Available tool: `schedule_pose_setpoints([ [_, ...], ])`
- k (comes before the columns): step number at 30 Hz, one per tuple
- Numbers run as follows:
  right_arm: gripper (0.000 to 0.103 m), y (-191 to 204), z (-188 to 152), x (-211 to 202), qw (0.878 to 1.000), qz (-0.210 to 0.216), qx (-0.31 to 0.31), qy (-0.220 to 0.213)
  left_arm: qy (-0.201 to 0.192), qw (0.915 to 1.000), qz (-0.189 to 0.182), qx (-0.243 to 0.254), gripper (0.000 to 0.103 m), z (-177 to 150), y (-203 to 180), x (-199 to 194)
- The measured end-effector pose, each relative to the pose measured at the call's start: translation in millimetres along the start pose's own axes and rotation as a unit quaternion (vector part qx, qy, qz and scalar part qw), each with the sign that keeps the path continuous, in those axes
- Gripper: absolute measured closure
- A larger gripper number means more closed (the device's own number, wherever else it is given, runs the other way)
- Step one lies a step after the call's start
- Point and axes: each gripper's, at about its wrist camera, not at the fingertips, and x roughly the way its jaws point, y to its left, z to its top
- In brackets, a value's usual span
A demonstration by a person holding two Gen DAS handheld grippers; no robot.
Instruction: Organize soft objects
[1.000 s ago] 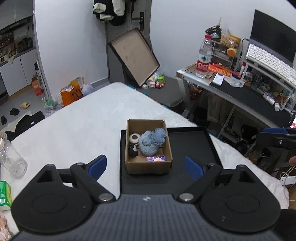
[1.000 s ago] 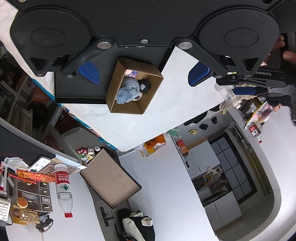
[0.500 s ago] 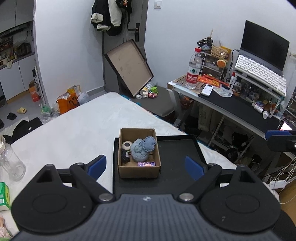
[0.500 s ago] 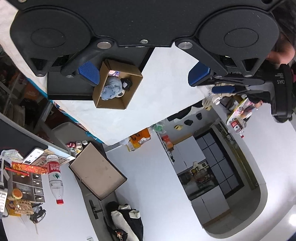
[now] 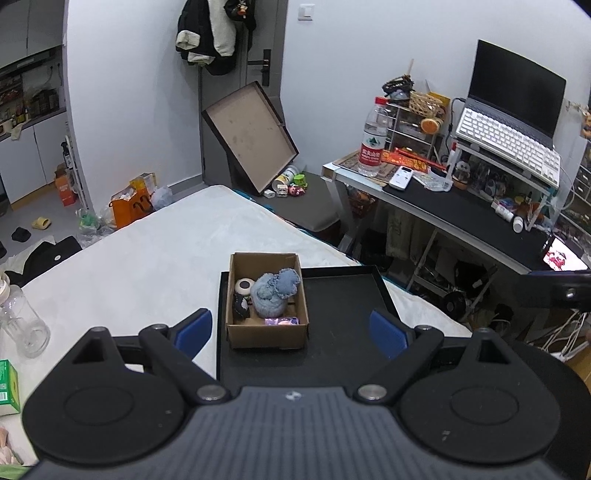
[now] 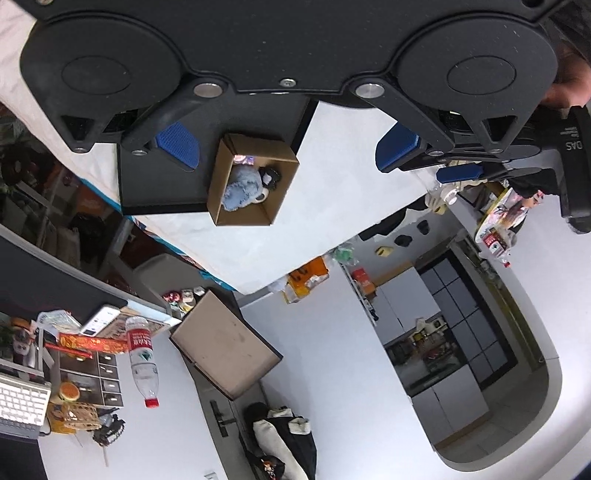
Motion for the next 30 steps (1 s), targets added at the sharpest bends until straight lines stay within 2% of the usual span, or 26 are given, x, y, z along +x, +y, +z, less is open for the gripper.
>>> schedule_pose_setpoints([
  [9,0.000,9.3,-19.2,16.0,0.999,-0.034,-0.002,0.033,0.004,1.0000,0.004,-0.002,0.011,-5.3,-20.7,-3.5],
  [16,0.000,9.5,-22.4,23.0,0.998,-0.047,0.009,0.030,0.008,0.9999,0.009,-0.009,0.011,-8.7,-23.5,1.6],
  [25,0.000,21.4,-26.1,23.3,0.997,-0.071,-0.015,0.022,0.012,0.9998,0.008,-0.015,0.011,-8.5,-21.3,4.7],
  [30,0.000,22.9,-25.2,24.0,0.997,-0.069,-0.018,0.025,0.010,0.9998,0.010,-0.013,0.011,-8.2,-21.3,4.1],
])
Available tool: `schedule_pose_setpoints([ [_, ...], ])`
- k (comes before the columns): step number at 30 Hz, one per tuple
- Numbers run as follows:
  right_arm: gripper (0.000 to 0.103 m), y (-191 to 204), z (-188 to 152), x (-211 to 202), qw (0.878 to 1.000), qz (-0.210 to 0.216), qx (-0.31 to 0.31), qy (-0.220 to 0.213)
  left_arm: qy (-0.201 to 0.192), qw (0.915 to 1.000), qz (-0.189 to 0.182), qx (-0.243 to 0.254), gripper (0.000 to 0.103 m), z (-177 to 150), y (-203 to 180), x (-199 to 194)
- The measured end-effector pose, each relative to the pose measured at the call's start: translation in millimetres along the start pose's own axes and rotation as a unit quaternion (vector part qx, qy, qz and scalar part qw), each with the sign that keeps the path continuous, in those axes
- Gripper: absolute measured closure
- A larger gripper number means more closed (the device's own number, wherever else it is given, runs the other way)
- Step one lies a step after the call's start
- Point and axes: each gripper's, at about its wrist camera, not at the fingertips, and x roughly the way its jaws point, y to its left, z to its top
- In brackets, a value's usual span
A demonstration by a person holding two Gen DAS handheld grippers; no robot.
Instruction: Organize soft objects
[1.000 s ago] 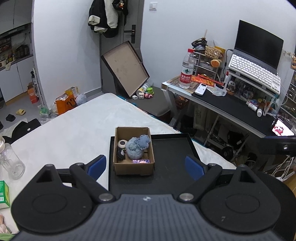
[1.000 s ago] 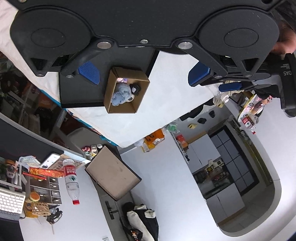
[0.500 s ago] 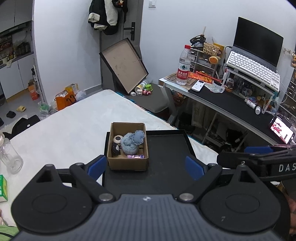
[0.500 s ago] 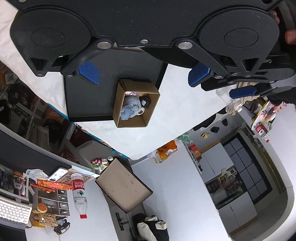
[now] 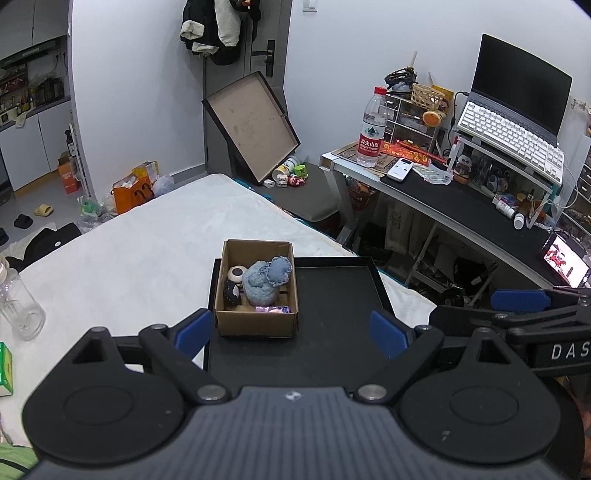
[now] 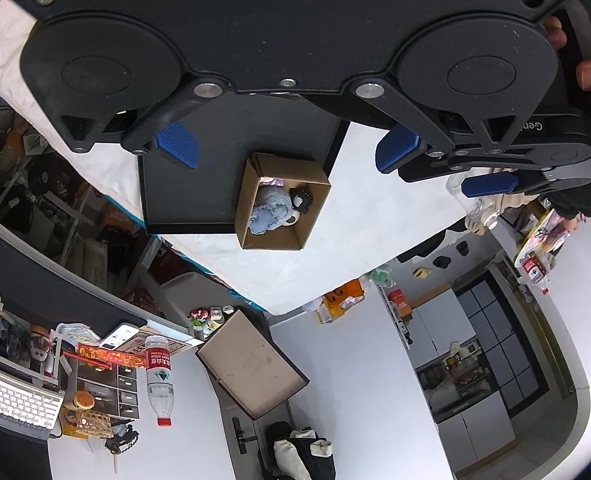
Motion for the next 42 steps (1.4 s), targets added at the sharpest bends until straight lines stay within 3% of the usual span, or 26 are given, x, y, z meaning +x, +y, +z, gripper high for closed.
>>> schedule_pose_setpoints([
  [42,0.000,-10.0,0.1,4.7,1.000,-0.013,0.006,0.012,-0.008,0.9999,-0.003,-0.012,0.011,1.9,12.8,-5.7],
])
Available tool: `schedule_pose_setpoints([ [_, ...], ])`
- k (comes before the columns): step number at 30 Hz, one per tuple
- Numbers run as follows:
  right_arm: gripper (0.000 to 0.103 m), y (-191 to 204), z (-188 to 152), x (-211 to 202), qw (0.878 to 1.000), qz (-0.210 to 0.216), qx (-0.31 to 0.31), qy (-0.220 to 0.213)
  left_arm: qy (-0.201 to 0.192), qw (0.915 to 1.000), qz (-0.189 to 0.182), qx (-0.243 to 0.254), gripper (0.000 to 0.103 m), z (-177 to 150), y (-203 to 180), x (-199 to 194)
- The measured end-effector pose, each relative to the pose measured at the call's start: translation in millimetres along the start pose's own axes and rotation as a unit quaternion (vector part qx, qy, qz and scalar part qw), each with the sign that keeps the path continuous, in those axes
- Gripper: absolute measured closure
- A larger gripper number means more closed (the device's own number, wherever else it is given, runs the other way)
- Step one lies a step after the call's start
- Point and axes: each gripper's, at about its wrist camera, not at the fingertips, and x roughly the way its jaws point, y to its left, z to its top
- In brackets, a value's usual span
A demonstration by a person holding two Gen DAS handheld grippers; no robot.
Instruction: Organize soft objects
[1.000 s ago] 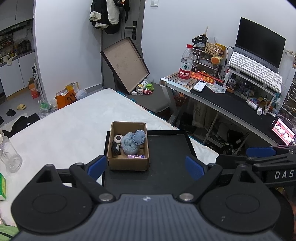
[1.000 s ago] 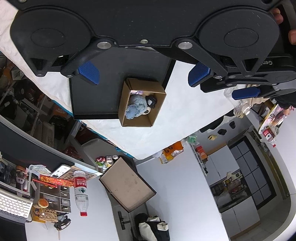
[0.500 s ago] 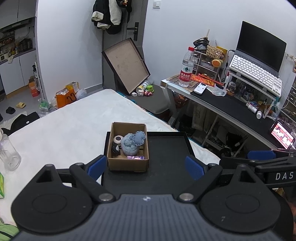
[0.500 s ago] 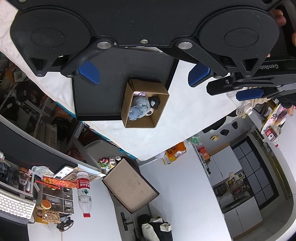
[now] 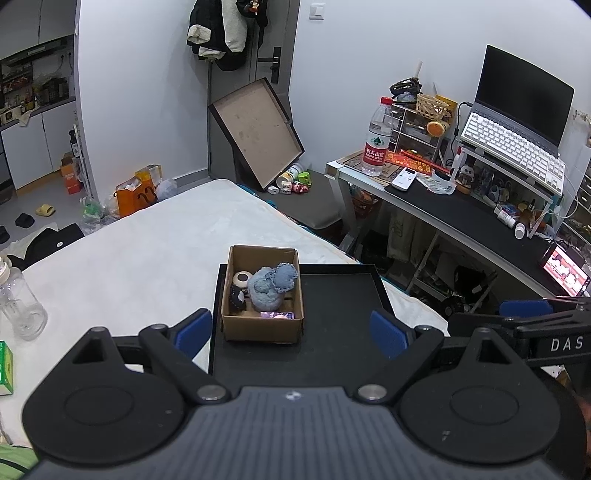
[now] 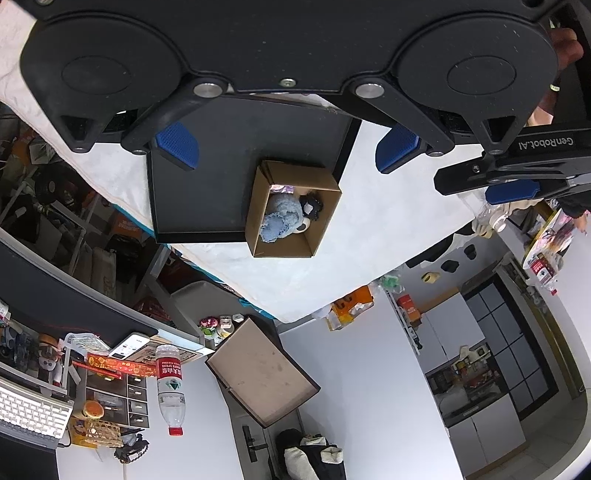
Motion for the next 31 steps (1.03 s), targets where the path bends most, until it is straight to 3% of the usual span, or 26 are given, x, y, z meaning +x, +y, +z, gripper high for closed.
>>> schedule_pose_setpoints([
  [31,0.000,-13.8,2.2,7.5,1.000,-0.002,0.016,0.022,0.000,1.0000,-0.002,0.009,0.011,-0.1,11.5,-0.9],
])
